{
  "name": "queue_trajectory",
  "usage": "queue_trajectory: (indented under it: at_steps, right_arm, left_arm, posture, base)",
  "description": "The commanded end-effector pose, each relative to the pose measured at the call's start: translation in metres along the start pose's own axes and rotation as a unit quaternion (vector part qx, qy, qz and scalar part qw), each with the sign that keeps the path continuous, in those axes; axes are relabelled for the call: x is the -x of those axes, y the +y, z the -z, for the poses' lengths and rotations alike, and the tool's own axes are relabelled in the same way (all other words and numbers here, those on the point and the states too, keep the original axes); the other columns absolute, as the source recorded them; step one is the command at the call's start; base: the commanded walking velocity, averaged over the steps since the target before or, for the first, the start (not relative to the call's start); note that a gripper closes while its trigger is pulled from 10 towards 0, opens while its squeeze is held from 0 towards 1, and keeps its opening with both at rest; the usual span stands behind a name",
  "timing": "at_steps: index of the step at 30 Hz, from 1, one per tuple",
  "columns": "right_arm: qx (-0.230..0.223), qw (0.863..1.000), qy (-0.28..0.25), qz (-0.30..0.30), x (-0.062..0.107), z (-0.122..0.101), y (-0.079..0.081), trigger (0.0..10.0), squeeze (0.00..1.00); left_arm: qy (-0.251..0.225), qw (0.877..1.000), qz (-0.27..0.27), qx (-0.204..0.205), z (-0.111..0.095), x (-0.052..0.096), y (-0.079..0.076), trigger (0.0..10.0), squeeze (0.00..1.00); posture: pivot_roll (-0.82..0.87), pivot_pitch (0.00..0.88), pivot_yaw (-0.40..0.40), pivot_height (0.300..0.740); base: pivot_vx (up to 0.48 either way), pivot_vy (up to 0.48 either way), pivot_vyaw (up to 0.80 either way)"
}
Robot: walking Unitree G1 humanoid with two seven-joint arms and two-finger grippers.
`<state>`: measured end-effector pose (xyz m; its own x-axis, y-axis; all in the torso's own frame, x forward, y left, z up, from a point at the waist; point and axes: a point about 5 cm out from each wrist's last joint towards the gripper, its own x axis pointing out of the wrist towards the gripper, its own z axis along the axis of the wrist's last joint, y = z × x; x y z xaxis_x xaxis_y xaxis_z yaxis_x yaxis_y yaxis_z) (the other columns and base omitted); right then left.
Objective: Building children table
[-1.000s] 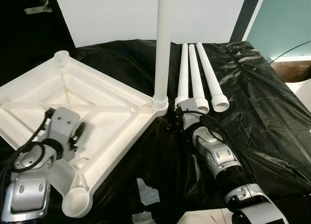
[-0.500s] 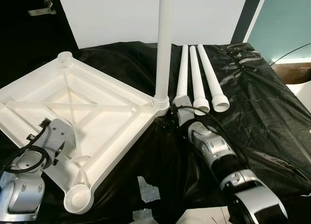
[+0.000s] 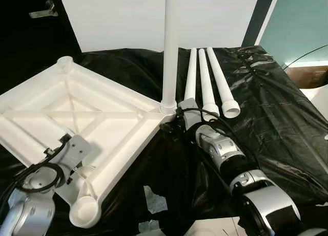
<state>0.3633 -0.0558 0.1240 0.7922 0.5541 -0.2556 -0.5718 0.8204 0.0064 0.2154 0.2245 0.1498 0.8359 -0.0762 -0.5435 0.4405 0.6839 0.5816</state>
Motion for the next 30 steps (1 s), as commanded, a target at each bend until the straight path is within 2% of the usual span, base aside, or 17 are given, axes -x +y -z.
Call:
queue_trajectory:
  at_steps: [1,3,5,6,7,11,13,17,18,20,24,26,27,30]
  right_arm:
    - [0.004,0.999,-0.002,-0.045,-0.009,-0.003,0.024,10.0,0.00]
    - [0.005,0.999,0.001,-0.053,-0.010,-0.002,0.026,10.0,0.00]
    - [0.006,0.998,0.001,-0.055,-0.011,-0.002,0.027,10.0,0.00]
    - [0.006,0.998,0.001,-0.059,-0.011,-0.001,0.028,10.0,0.00]
    - [0.006,0.998,0.002,-0.060,-0.011,0.000,0.028,10.0,0.00]
    - [0.007,0.998,0.002,-0.061,-0.011,0.000,0.029,10.0,0.00]
    - [0.006,0.998,0.001,-0.061,-0.012,0.000,0.029,10.0,0.00]
    - [0.008,0.998,0.000,-0.056,-0.012,-0.001,0.028,10.0,0.00]
    - [0.008,0.999,-0.004,-0.048,-0.012,-0.002,0.027,10.0,0.00]
    - [0.007,0.999,-0.007,-0.043,-0.011,-0.003,0.026,10.0,0.00]
    - [0.014,0.999,-0.013,-0.045,-0.006,-0.003,0.027,10.0,0.00]
    - [0.016,0.999,-0.014,-0.047,-0.004,-0.002,0.028,10.0,0.00]
    - [0.023,0.998,-0.016,-0.056,0.002,0.000,0.029,10.0,0.00]
    - [0.033,0.997,-0.019,-0.067,0.008,0.002,0.031,10.0,0.00]
  left_arm:
    - [-0.076,0.971,0.226,0.009,-0.024,0.008,-0.048,10.0,0.00]
    - [-0.111,0.958,0.264,0.024,-0.035,0.017,-0.057,10.0,0.00]
    - [-0.119,0.954,0.272,0.027,-0.037,0.019,-0.059,10.0,0.00]
    - [-0.144,0.946,0.289,0.038,-0.046,0.023,-0.063,10.0,0.00]
    - [-0.153,0.942,0.295,0.040,-0.048,0.024,-0.065,10.0,0.00]
    - [-0.162,0.939,0.300,0.049,-0.051,0.024,-0.068,10.0,0.00]
    - [-0.173,0.937,0.295,0.066,-0.055,0.023,-0.070,10.0,0.00]
    - [-0.179,0.946,0.261,0.073,-0.054,0.020,-0.062,10.0,0.00]
    - [-0.185,0.951,0.237,0.078,-0.053,0.019,-0.054,10.0,0.00]
    - [-0.192,0.952,0.225,0.083,-0.053,0.020,-0.050,10.0,0.00]
    - [-0.219,0.952,0.195,0.089,-0.050,0.028,-0.036,10.0,0.00]
    - [-0.226,0.952,0.188,0.087,-0.050,0.029,-0.034,10.0,0.00]
    - [-0.253,0.947,0.174,0.093,-0.050,0.035,-0.028,10.0,0.00]
    - [-0.278,0.941,0.163,0.101,-0.049,0.040,-0.024,10.0,0.00]
  posture:
    - [0.19,0.022,-0.023,0.740]
    - [0.19,0.022,-0.023,0.740]
    - [0.19,0.022,-0.023,0.740]
    - [0.19,0.023,-0.022,0.740]
    - [0.19,0.023,-0.022,0.740]
    - [0.19,0.023,-0.022,0.740]
    - [0.18,0.025,-0.021,0.740]
    - [0.19,0.027,-0.022,0.740]
    - [0.19,0.028,-0.026,0.740]
    - [0.19,0.028,-0.026,0.740]
    - [0.20,0.029,-0.031,0.740]
    - [0.20,0.029,-0.031,0.740]
    - [0.20,0.033,-0.034,0.740]
    - [0.19,0.036,-0.032,0.740]
  base:
    - [0.000,0.000,0.00]
    - [0.000,0.000,0.00]
    - [0.000,0.000,0.00]
    - [0.000,0.000,0.00]
    - [0.000,0.000,0.00]
    - [0.000,0.000,0.00]
    - [0.000,0.000,0.00]
    - [0.000,0.000,0.00]
    - [0.000,0.000,0.00]
    - [0.000,0.000,0.00]
    - [0.000,0.000,0.00]
    - [0.000,0.000,0.00]
    - [0.000,0.000,0.00]
    - [0.000,0.000,0.00]
